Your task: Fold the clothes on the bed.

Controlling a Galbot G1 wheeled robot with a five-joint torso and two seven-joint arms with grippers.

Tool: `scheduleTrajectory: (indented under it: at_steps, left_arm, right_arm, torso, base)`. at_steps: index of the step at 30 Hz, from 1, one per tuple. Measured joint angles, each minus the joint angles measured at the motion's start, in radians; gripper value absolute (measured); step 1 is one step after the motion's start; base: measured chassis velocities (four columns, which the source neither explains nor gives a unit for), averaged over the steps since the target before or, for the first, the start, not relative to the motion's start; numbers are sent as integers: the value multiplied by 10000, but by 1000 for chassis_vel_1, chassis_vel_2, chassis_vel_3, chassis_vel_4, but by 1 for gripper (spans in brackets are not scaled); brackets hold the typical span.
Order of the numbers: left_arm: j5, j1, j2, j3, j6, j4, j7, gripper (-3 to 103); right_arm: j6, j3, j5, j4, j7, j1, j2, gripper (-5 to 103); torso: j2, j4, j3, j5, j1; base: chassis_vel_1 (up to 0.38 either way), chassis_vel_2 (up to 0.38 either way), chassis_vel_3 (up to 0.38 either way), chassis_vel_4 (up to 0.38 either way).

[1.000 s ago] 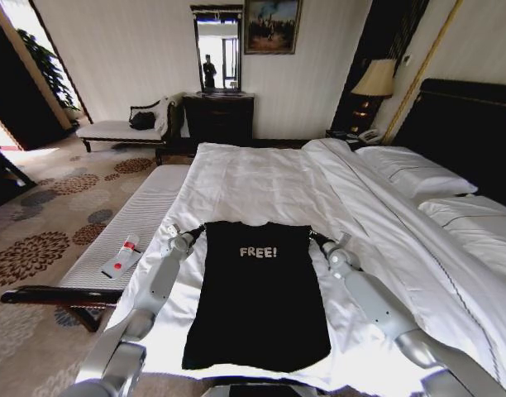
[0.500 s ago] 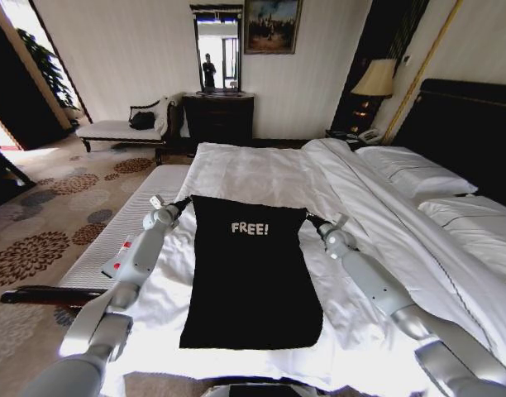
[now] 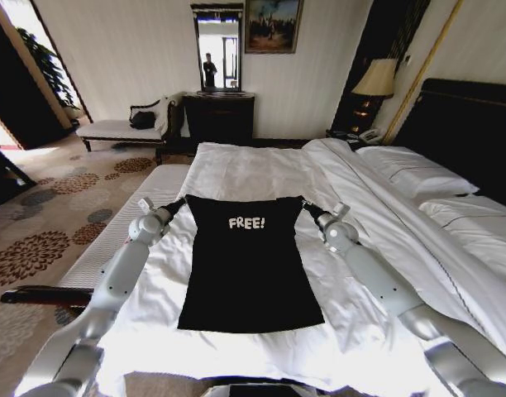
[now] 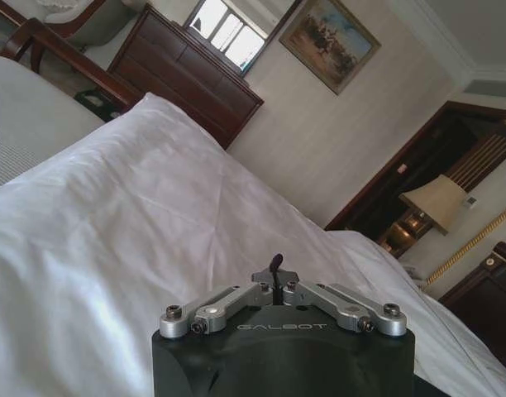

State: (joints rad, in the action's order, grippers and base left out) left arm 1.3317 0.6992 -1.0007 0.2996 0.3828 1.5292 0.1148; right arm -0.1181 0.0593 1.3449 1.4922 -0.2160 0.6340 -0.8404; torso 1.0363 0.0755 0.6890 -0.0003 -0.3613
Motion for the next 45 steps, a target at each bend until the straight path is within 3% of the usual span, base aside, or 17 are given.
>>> scheduleTrajectory:
  at_steps: [7,9,11,19,33,40,45]
  left_arm:
    - [226,2928,852,889,20,2906,598,0]
    - [224,3014,875,919,22,2983,613,0]
    - [124,4444,1119,1408,318,3982,897,0]
    - [-748,6849,991,2086,436,4752,763,0]
    - [-1375,8807,608,3336,284,5940,449,0]
    - [-1839,8955,612,3534,172,5788,224,0]
    - [-1810,8836,786,3480,492,5849,275,0]
  right_arm:
    - [-298,1813,250,2558,-611,3157,798,0]
    - [-307,1887,231,2637,-622,3291,811,0]
    - [-421,2861,50,3327,-752,4748,752,0]
    - [-470,4257,-468,4218,-773,7494,451,0]
    - [-426,5275,-1315,5345,-739,9714,-54,0]
    - [-323,5160,-1725,5428,-742,10005,-321,0]
    - [-285,5039,-1979,5362,-757,10215,-528,0]
  torso:
    - [1,2,-1,-4,2]
    - [1,1,-1,-4,2]
    - [2,-3,-1,-2,2]
    - [2,3,0,-2,0]
    - [0,0,2,-3,-3]
    - [-1,1,2,-4,-2]
    - [-2,1,3,-4,-4]
  base:
    - [0,0,0,0]
    - [0,0,0,0]
    - [0,0,0,0]
    - [0,0,0,0]
    - [0,0,0,0]
    - [0,0,0,0]
    - [0,0,0,0]
